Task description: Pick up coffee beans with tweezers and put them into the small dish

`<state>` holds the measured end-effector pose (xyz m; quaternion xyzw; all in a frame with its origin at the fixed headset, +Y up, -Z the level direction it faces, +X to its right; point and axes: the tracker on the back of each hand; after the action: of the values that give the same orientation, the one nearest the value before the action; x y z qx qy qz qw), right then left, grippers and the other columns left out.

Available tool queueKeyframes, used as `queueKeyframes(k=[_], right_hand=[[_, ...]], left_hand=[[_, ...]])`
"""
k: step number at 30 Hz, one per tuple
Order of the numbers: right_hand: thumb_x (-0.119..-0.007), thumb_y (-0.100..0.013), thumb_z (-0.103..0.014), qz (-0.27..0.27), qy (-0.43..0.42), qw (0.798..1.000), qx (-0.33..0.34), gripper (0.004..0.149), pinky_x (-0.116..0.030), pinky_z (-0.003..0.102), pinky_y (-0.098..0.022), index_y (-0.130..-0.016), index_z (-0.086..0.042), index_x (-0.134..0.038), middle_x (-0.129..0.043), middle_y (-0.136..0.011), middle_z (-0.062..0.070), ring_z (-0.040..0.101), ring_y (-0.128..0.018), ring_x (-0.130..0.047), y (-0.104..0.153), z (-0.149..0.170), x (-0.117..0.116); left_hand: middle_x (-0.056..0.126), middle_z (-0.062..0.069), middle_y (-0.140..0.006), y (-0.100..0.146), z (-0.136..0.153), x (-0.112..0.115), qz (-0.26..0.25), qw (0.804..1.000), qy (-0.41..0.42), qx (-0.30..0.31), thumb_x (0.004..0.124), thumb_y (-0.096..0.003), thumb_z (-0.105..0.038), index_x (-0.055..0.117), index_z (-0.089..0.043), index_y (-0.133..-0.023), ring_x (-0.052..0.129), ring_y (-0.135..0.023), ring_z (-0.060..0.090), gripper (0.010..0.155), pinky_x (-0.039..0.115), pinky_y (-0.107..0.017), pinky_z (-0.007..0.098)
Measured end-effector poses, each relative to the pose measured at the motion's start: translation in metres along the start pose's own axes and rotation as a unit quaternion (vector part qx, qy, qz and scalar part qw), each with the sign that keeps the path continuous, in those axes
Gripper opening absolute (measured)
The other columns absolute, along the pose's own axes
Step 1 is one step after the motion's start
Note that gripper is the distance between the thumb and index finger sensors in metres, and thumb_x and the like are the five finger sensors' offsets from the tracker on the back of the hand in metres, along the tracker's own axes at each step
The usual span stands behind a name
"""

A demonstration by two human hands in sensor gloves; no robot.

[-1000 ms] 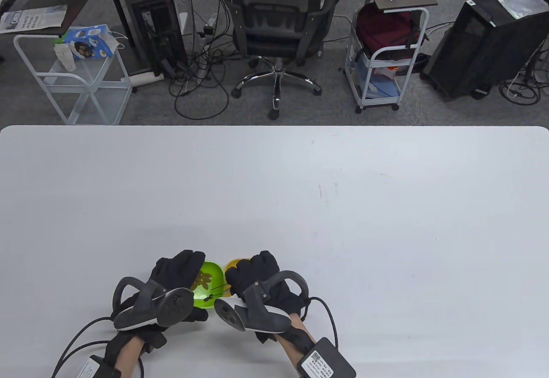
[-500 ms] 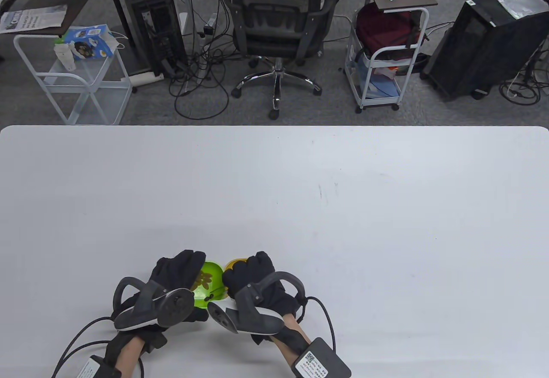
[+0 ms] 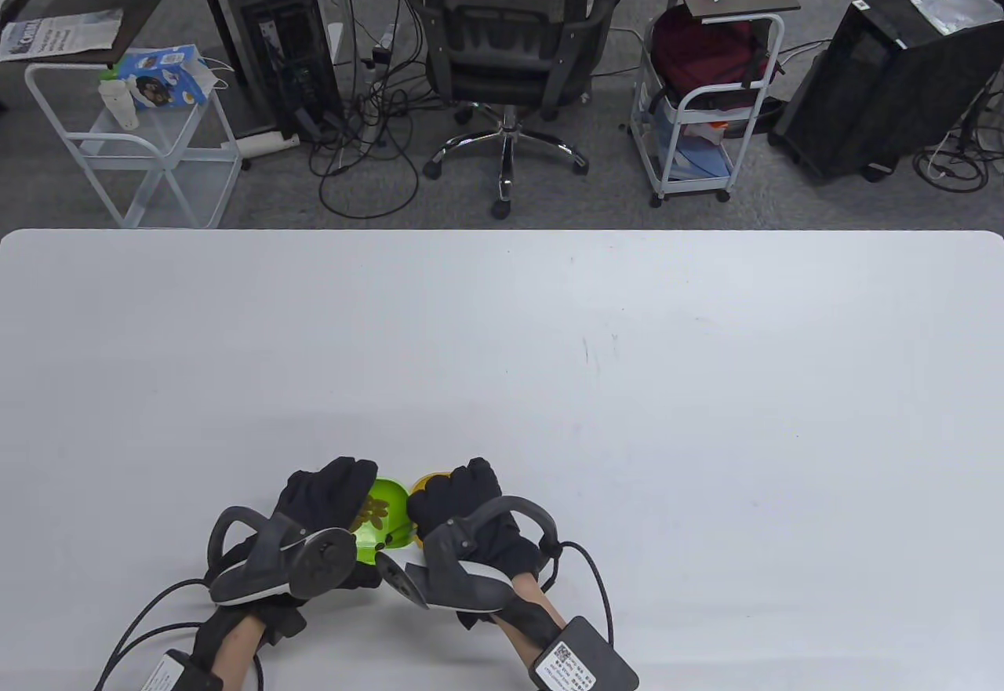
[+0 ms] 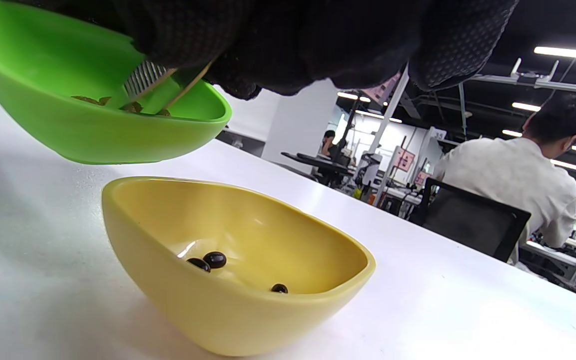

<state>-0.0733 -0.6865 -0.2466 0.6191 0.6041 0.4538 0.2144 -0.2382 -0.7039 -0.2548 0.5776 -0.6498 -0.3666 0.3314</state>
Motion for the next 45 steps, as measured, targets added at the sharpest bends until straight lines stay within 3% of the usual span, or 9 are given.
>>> queueKeyframes(k=[29,39,45], right_hand=[[-0.068,-0.042,-0.037,0.002,0.025,1.000,0.000,0.043,-0.069,0.058,-0.071,-0.082,-0.024,-0.075,-0.086,-0.065,-0.003,0.021,-0.049,-0.090,-0.002,-0.004,0.001],[-0.067,-0.042,-0.037,0.012,-0.014,1.000,-0.021,0.043,-0.069,0.058,-0.071,-0.082,-0.024,-0.075,-0.086,-0.065,-0.003,0.021,-0.049,-0.090,0.000,0.009,0.006],[-0.067,-0.042,-0.037,0.023,-0.086,0.994,-0.059,0.043,-0.069,0.058,-0.070,-0.082,-0.024,-0.075,-0.086,-0.065,-0.003,0.021,-0.049,-0.090,0.006,0.034,0.010]], left_hand=[[0.059,0.026,-0.121,0.000,-0.001,0.000,0.002,1.000,-0.002,0.000,0.078,-0.0308,-0.070,0.045,-0.003,-0.119,0.084,-0.102,0.041,0.116,0.066,-0.076,0.064],[0.059,0.026,-0.121,0.000,0.000,0.000,0.000,1.000,-0.001,0.000,0.078,-0.0308,-0.070,0.045,-0.003,-0.119,0.083,-0.102,0.041,0.116,0.066,-0.076,0.064],[0.059,0.026,-0.121,0.000,0.002,0.000,-0.001,1.000,0.004,-0.004,0.078,-0.0310,-0.070,0.044,-0.003,-0.119,0.084,-0.102,0.040,0.116,0.066,-0.076,0.064]])
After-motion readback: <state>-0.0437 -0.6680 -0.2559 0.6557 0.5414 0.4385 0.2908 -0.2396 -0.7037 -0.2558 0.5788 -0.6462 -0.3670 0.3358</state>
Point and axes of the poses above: the tracker on the back of each hand, its own z axis roughly to the little-finger side, its own y axis roughly from the fingertips to the wrist, x = y × z
